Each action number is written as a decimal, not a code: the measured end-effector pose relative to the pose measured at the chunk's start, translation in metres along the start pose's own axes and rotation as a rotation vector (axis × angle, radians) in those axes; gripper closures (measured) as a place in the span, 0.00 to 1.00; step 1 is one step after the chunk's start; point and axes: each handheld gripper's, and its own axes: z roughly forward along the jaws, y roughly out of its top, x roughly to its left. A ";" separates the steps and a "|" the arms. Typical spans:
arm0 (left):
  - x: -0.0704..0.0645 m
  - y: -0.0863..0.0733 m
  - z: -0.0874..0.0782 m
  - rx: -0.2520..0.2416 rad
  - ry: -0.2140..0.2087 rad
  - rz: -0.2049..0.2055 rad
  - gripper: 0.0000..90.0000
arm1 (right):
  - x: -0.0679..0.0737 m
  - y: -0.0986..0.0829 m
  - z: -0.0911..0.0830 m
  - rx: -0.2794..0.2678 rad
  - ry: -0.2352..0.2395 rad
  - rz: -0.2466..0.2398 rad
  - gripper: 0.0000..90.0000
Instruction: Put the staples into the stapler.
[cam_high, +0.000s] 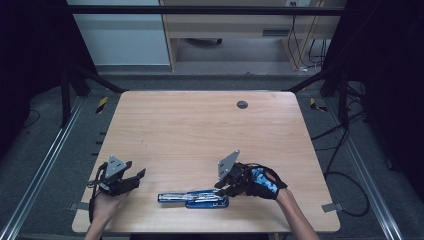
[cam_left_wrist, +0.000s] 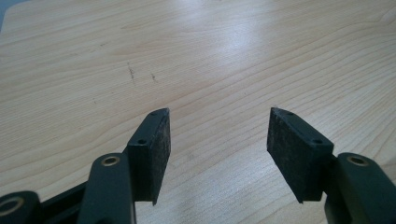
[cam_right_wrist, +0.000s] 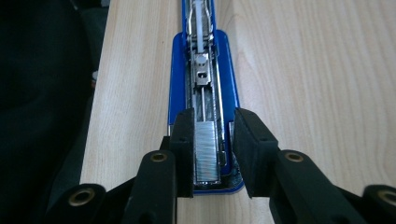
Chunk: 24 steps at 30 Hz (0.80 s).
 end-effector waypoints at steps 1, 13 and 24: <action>0.000 0.000 0.000 -0.001 0.000 0.000 0.44 | 0.000 0.000 -0.001 -0.004 -0.011 0.006 0.77; -0.001 0.001 -0.003 -0.010 -0.007 0.000 0.44 | 0.009 -0.006 -0.016 -0.096 -0.180 0.112 0.74; -0.008 0.005 -0.010 -0.042 -0.069 0.018 0.46 | 0.025 -0.022 -0.025 -0.218 -0.309 0.274 0.71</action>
